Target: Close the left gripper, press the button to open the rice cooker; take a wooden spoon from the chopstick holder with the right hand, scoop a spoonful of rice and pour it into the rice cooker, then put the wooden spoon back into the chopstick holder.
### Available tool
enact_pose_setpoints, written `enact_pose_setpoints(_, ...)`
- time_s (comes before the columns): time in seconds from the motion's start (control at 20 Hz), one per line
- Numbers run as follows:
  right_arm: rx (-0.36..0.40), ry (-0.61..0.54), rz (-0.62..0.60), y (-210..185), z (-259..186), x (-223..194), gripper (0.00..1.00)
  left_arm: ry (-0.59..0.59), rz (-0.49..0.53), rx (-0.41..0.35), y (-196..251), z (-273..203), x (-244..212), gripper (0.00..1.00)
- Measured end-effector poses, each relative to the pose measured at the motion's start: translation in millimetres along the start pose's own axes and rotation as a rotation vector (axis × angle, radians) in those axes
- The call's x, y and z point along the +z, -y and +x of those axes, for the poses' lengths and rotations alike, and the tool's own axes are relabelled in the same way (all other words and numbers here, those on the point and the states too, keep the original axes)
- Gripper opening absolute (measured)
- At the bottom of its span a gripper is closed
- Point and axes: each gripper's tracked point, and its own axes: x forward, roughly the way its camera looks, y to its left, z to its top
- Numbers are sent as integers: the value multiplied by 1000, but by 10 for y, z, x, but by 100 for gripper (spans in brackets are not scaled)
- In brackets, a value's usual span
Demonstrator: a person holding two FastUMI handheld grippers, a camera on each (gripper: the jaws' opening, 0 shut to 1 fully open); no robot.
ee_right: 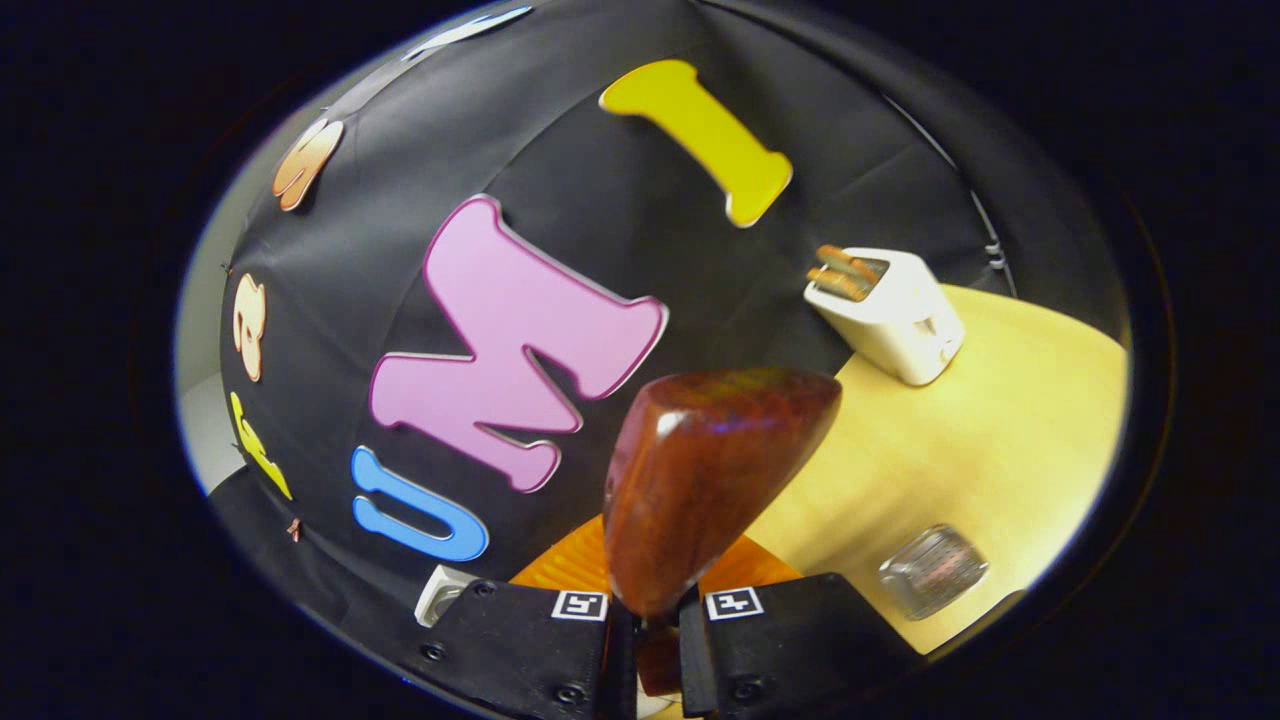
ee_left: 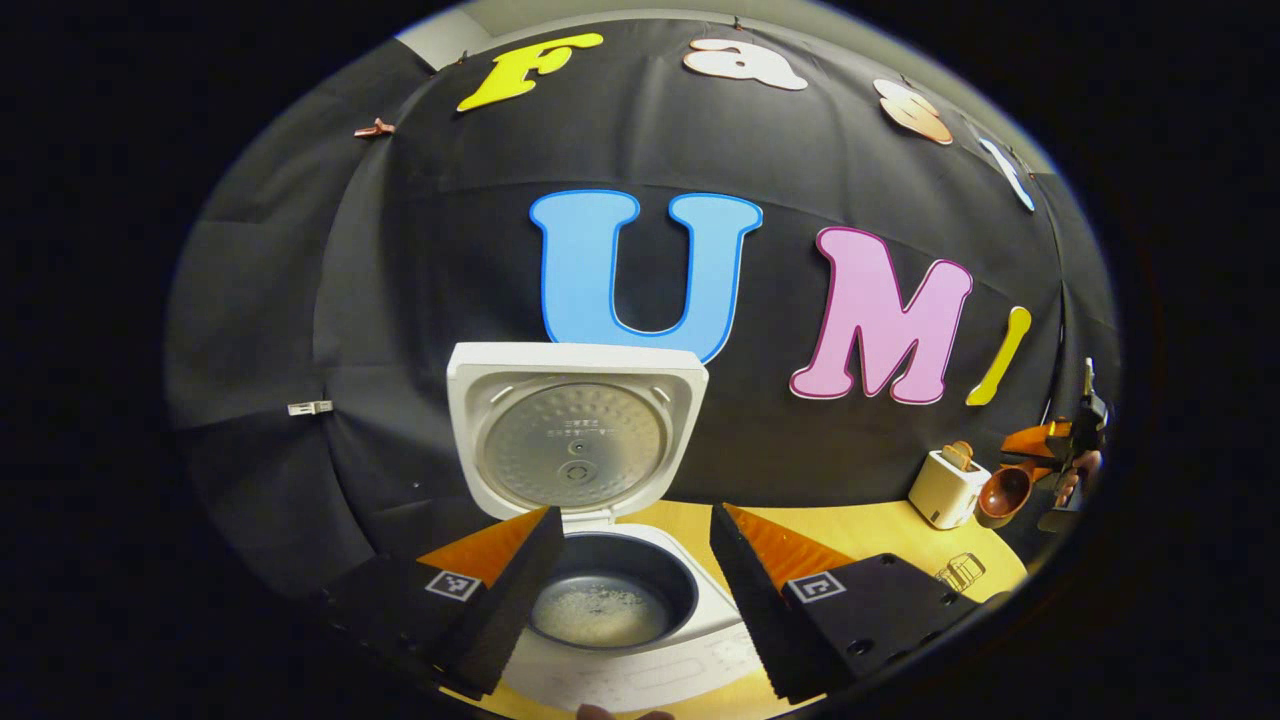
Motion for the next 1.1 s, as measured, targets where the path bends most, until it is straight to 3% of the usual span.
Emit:
enact_pose_setpoints(0.25, -123, 13, -57, 783, -71, 185, 21, -3, 21, -3, 353, 20, 37, 95)
enact_pose_setpoints(0.45, -202, -29, -204, 1285, -25, 64, 21, -25, 65, -1, 532, -44, 22, 95)
enact_pose_setpoints(0.9, -222, -110, -402, 1655, 424, -402, 21, -72, 133, 27, 658, -138, -18, 95)
enact_pose_setpoints(0.95, -219, -130, -415, 1686, 451, -476, 10, -73, 136, 28, 657, -131, -24, 95)
enact_pose_setpoints(1.0, -219, -152, -434, 1722, 473, -561, 21, -77, 134, 31, 648, -129, -28, 95)
enact_pose_setpoints(1.1, -222, -192, -476, 1809, 495, -683, 21, -85, 131, 39, 635, -136, -53, 95)
